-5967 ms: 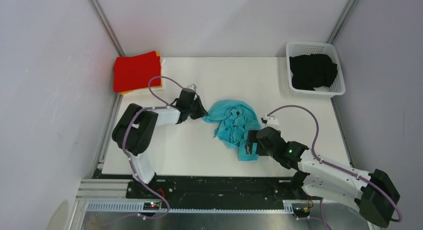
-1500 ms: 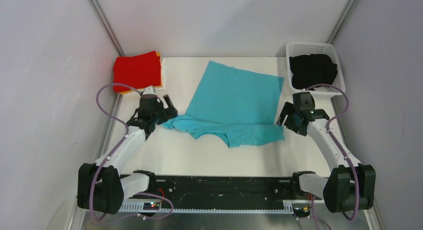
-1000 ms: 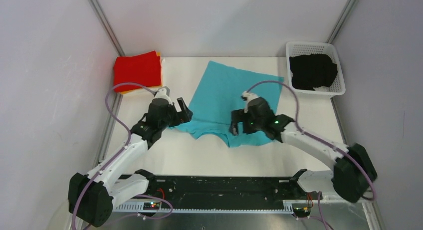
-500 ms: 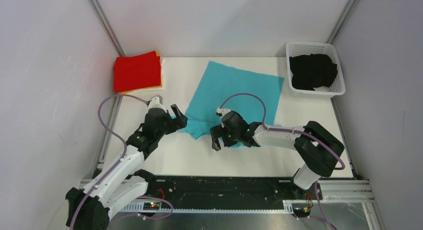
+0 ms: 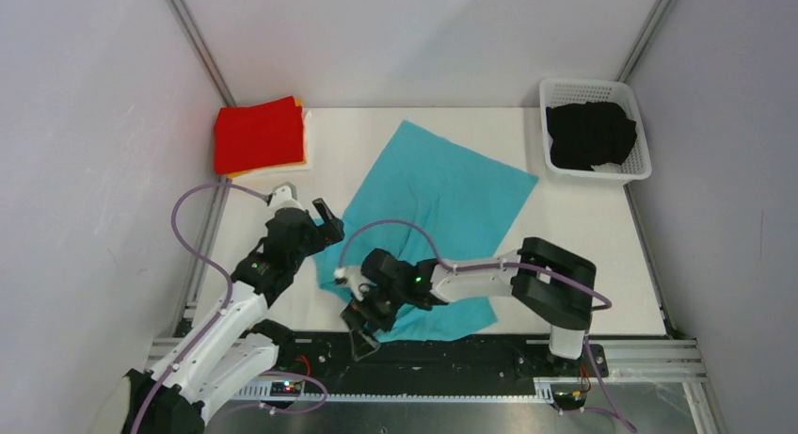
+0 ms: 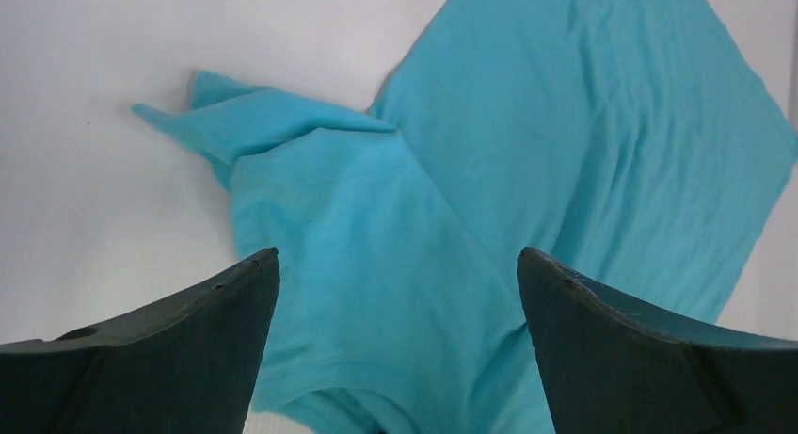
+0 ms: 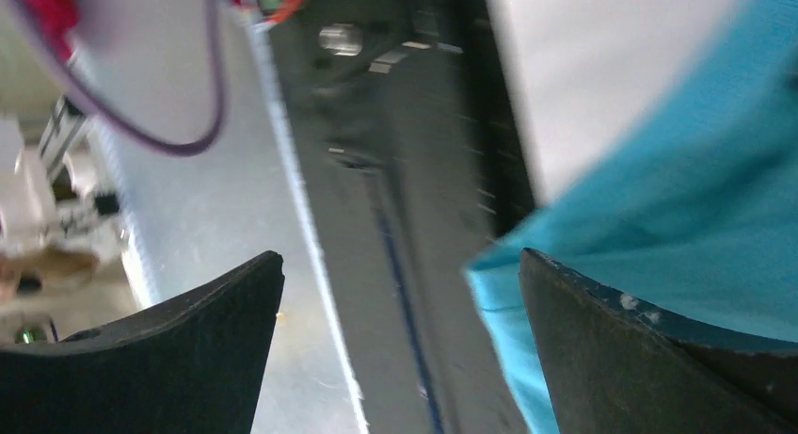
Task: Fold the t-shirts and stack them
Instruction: Flatten out the tshirt
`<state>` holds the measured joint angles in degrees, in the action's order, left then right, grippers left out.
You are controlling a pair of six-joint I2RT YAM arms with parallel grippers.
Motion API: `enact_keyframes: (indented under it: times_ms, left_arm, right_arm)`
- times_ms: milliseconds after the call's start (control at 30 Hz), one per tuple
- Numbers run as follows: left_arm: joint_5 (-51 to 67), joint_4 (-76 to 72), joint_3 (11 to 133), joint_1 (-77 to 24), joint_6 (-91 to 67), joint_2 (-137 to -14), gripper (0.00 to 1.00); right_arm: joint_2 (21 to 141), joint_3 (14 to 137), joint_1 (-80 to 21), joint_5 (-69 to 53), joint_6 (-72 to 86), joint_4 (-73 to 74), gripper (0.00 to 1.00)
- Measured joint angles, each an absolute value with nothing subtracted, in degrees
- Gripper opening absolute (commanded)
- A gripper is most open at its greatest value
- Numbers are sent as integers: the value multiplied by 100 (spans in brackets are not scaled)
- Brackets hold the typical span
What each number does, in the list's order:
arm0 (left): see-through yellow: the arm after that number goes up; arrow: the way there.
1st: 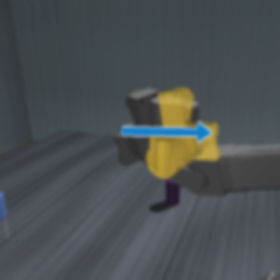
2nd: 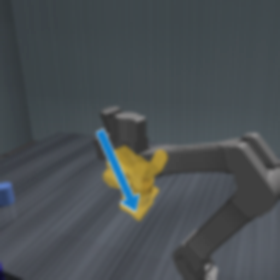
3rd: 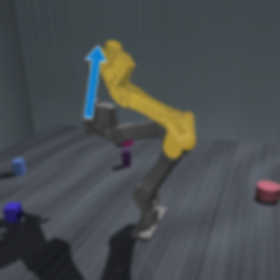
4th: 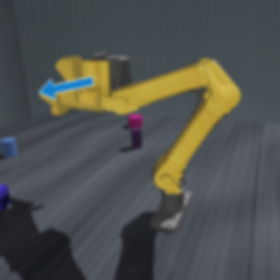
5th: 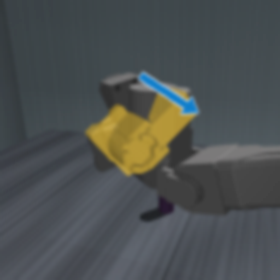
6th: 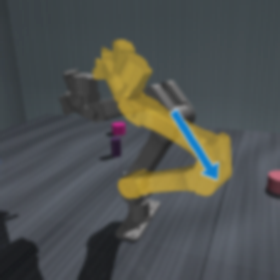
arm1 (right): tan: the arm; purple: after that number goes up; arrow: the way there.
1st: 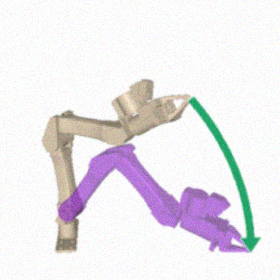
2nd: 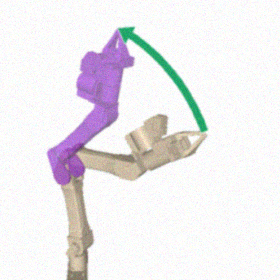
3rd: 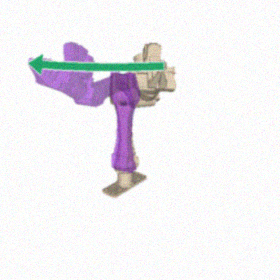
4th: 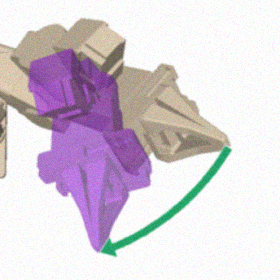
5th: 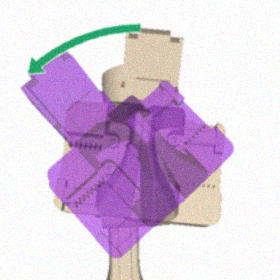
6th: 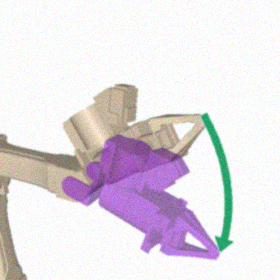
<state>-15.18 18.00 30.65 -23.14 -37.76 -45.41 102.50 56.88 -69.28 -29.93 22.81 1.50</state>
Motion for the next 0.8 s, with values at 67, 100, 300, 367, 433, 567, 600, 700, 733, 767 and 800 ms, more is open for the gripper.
enact_keyframes:
  times_ms: [67,100,300,367,433,567,600,700,733,767,800]
  left_arm:
    - [-1592,1879,3065,-2314,-3806,-4521,100]
    - [-1623,1927,3065,-2314,-3822,-4517,100]
    - [-1575,2084,3065,-2314,-3986,-4587,100]
    - [-1509,2075,3063,-2314,-4062,-4783,100]
    - [-1369,2038,3063,-2314,-4121,-5133,100]
    - [-947,1546,2969,-2320,-4224,-6049,100]
    - [-838,1391,2956,-2324,-4259,-6386,100]
    - [-716,1063,2991,-2307,-4257,-7155,100]
    - [-727,985,3148,-2279,-4265,-7373,100]
    - [-705,832,3328,-2228,-4263,-7601,100]
    - [-694,744,3496,-2161,-4263,-7850,100]
  right_arm:
    - [10523,6171,-7225,-3398,2008,261,99]
    - [10532,6316,-7343,-3472,1883,322,99]
    - [9841,6449,-7148,-3181,1754,626,99]
    - [9465,6359,-6661,-2853,1811,670,99]
    - [9139,6322,-6071,-2392,1870,740,99]
    - [8986,6320,-4904,-1559,1975,840,99]
    - [9039,6313,-4654,-1435,1992,875,100]
    - [9347,6296,-3793,-1135,2018,913,99]
    - [9483,6287,-3529,-1079,2038,913,100]
    - [9605,6272,-3315,-1031,2058,915,100]
    - [9741,6259,-3087,-996,2080,930,100]
